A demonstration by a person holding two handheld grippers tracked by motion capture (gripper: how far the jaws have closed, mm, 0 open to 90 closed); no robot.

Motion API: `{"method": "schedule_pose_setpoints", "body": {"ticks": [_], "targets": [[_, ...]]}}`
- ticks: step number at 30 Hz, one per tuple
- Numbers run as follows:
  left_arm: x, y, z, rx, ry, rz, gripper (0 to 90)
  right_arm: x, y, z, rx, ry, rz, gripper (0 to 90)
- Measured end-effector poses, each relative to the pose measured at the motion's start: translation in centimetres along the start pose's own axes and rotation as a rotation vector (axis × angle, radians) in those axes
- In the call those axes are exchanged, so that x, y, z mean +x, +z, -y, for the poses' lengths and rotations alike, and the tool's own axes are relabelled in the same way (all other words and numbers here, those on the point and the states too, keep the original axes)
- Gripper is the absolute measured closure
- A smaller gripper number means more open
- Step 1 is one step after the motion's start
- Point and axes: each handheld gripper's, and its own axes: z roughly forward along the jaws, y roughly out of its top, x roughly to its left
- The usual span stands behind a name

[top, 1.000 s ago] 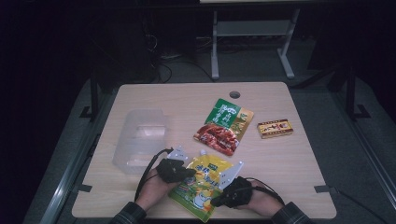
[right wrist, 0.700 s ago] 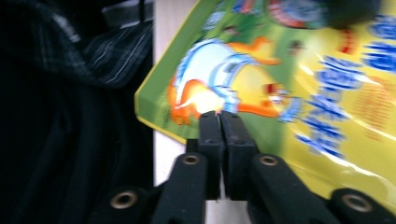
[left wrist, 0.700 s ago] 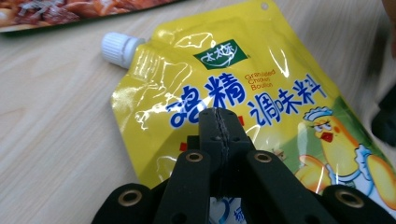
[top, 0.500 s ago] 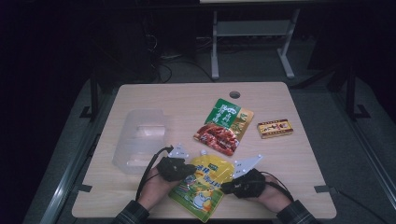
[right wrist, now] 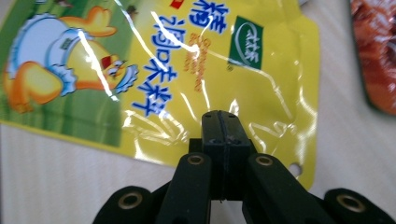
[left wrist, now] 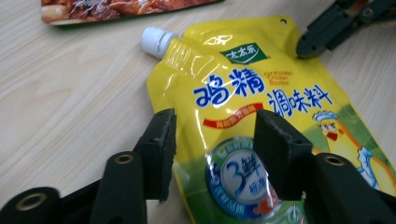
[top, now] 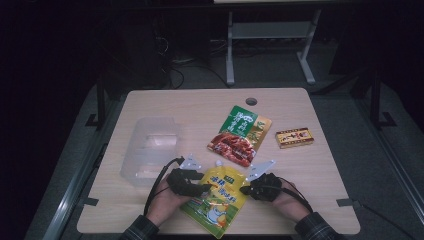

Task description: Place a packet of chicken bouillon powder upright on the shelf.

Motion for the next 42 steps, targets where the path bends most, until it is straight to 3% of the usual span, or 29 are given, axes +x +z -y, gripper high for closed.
{"method": "schedule_pose_setpoints", "body": {"ticks": [6,9,15,21,24,26,28,30,32,37,40,42], "targets": [[0.0,0.9,-0.8,0.023,0.011,-0.004,36.4,0.5,-0.6,0.8,0.002,0.026,-0.017,90.0],[0.1,1.9,-1.2,0.048,-0.013,-0.008,25.5,0.5,-0.7,1.0,0.001,0.018,-0.018,90.0],[0.7,2.7,-1.4,0.061,-0.038,-0.021,15.8,0.6,-0.7,1.0,0.001,0.015,-0.012,90.0],[1.1,3.2,-1.1,0.080,-0.079,0.046,16.7,0.6,-0.7,1.0,0.001,0.012,-0.012,90.0],[1.0,3.2,-1.1,0.077,-0.081,0.047,18.2,0.7,-0.8,1.0,0.001,0.019,-0.013,90.0],[1.0,3.2,-1.1,0.084,-0.063,0.063,23.4,0.7,-0.8,1.0,0.002,0.019,-0.013,90.0],[0.9,3.1,-1.2,0.088,-0.069,0.058,24.7,0.7,-0.7,1.0,0.002,0.019,-0.014,90.0],[1.0,3.1,-1.2,0.088,-0.068,0.058,31.8,0.7,-0.7,1.0,0.002,0.007,-0.012,90.0],[1.2,3.0,-1.2,0.072,-0.098,0.065,39.2,0.7,-0.7,0.9,0.004,0.004,-0.013,90.0],[1.4,3.2,-1.2,0.051,-0.117,0.079,59.0,0.9,-0.5,0.8,-0.006,0.012,-0.027,90.0],[1.6,3.3,-1.3,0.057,-0.100,0.077,65.9,1.0,-0.4,0.7,-0.010,0.004,-0.024,90.0],[1.6,3.3,-1.3,0.048,-0.085,0.074,79.4,1.0,-0.4,0.7,-0.006,-0.003,-0.019,90.0]]}}
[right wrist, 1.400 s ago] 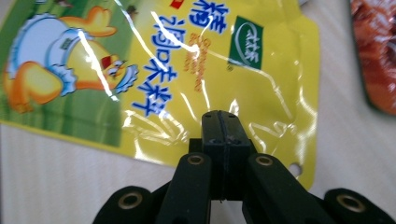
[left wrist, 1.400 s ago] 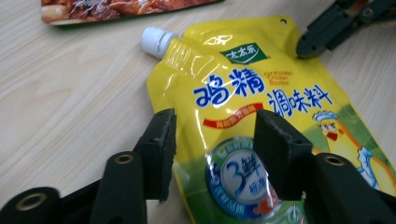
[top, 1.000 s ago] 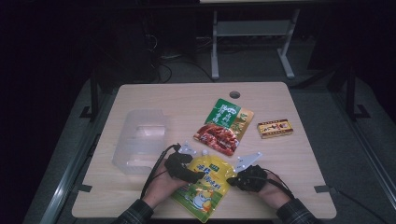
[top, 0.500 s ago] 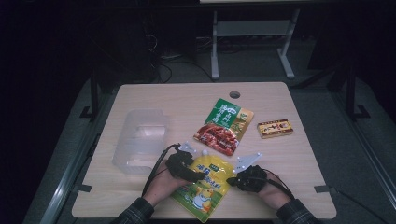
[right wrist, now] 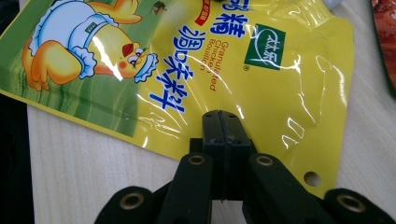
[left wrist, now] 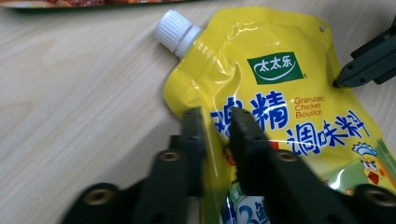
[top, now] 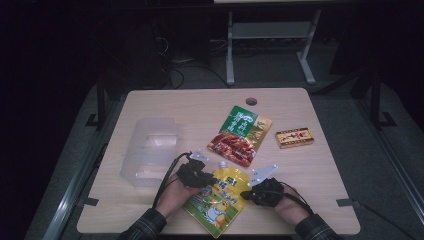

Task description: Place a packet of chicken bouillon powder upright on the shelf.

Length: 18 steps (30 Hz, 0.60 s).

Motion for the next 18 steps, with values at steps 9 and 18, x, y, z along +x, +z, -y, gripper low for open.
{"method": "schedule_pose_setpoints", "body": {"ticks": [9,18], "targets": [[-0.4,-0.2,-0.1,-0.028,0.041,-0.015,90.0,-0.1,-0.1,0.1,0.001,-0.009,-0.007,90.0],[-1.0,-1.9,-0.5,-0.140,0.054,0.006,90.0,-0.5,-2.7,0.0,-0.125,0.067,0.000,80.1]]}}
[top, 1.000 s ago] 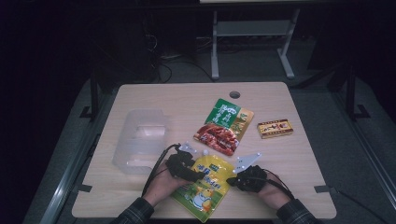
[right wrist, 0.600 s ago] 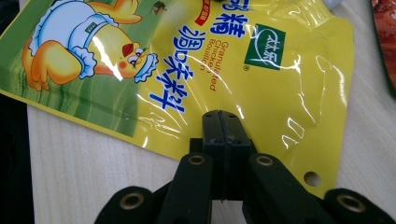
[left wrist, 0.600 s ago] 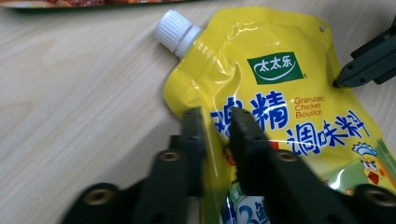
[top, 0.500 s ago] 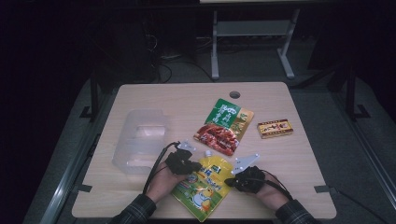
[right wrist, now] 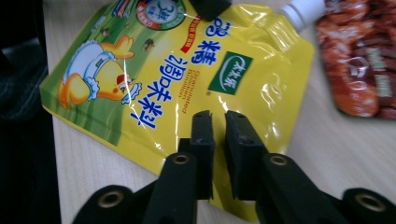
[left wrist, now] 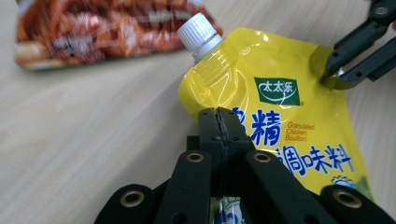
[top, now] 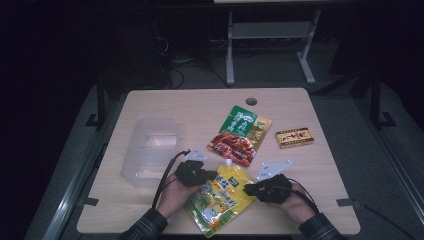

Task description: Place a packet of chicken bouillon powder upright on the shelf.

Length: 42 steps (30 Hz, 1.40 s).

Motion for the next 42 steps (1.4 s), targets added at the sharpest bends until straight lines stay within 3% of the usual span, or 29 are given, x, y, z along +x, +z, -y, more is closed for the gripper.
{"method": "schedule_pose_setpoints", "body": {"ticks": [1,2,4,6,7,8,14,16,17,19,20,25,30,34,35,38,39,42], "targets": [[-0.1,-0.3,-0.1,-0.018,0.001,-0.001,90.0,-0.3,-0.9,0.2,-0.036,0.028,0.012,73.2],[-0.2,-0.5,-0.2,-0.028,0.005,-0.001,90.0,-0.3,-0.9,0.2,-0.036,0.028,0.012,73.2],[-0.4,-1.0,-0.5,-0.052,0.019,-0.010,90.0,-0.8,-2.2,0.3,-0.092,0.053,0.021,60.3],[-0.5,-1.3,-0.7,-0.067,0.018,-0.013,90.0,-0.9,-2.6,0.3,-0.103,0.063,0.028,57.9],[-0.6,-1.7,-0.9,-0.081,0.029,-0.012,90.0,-1.2,-3.5,0.4,-0.141,0.082,0.045,49.0],[-0.7,-1.8,-0.9,-0.092,0.025,-0.014,90.0,-1.4,-3.9,0.5,-0.156,0.093,0.053,45.6],[-0.5,-2.8,-1.2,-0.148,0.023,-0.028,90.0,-2.2,-4.5,1.3,-0.195,0.156,0.059,35.2],[-0.3,-3.4,-1.3,-0.175,0.018,-0.030,90.0,-2.5,-3.8,1.8,-0.184,0.189,0.013,33.7],[-0.3,-3.4,-1.3,-0.175,0.018,-0.030,90.0,-2.5,-3.8,1.8,-0.184,0.189,0.013,33.7],[-0.3,-3.6,-1.4,-0.189,0.020,-0.034,90.0,-2.6,-2.8,1.9,-0.174,0.209,-0.041,32.9],[-0.3,-3.7,-1.4,-0.196,0.017,-0.030,90.0,-2.6,-2.8,1.9,-0.174,0.209,-0.041,32.9],[-0.5,-4.0,-1.4,-0.217,0.018,-0.026,90.0,-2.8,-0.9,1.4,-0.197,0.237,-0.137,35.7],[-0.5,-3.9,-1.4,-0.220,0.014,-0.025,90.0,-2.7,0.1,1.1,-0.214,0.248,-0.189,44.8],[-0.5,-4.0,-1.4,-0.231,0.013,-0.027,90.0,-2.9,0.8,1.1,-0.242,0.295,-0.248,51.0],[-0.4,-4.0,-1.4,-0.230,0.014,-0.027,90.0,-2.9,0.9,1.1,-0.237,0.295,-0.244,52.2],[-0.5,-4.0,-1.4,-0.234,0.010,-0.030,90.0,-2.8,1.2,1.0,-0.234,0.290,-0.252,59.3],[-0.4,-4.0,-1.3,-0.238,0.008,-0.029,90.0,-2.7,1.2,0.8,-0.252,0.285,-0.264,68.5],[-0.4,-4.1,-1.2,-0.250,0.000,-0.027,90.0,-2.8,1.0,0.7,-0.276,0.270,-0.263,79.9]]}}
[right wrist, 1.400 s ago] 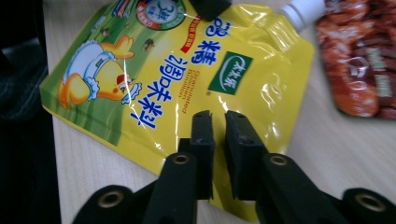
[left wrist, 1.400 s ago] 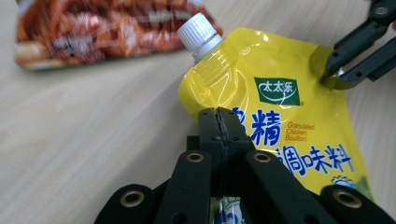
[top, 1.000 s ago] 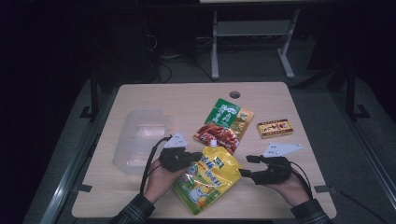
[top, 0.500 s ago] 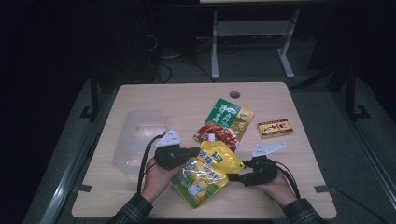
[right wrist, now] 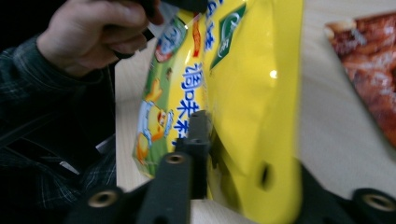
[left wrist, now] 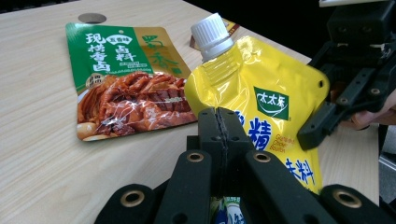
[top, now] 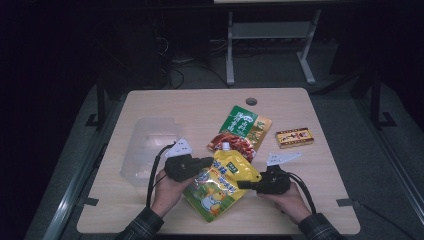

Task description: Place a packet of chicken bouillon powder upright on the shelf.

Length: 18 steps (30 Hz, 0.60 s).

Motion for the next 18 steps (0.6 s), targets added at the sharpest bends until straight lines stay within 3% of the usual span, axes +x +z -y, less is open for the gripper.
{"method": "schedule_pose_setpoints", "body": {"ticks": [4,12,18], "targets": [[0.0,-0.1,0.0,-0.016,-0.003,0.004,90.0,0.3,-0.6,-0.6,-0.028,-0.032,-0.009,89.2],[-0.2,-0.9,0.0,-0.050,-0.001,0.012,89.4,0.9,-1.4,-2.4,-0.008,-0.132,0.000,90.0],[-0.1,-1.4,0.0,-0.044,0.011,-0.019,82.3,1.5,-1.6,-3.5,0.023,-0.204,0.012,90.0]]}}
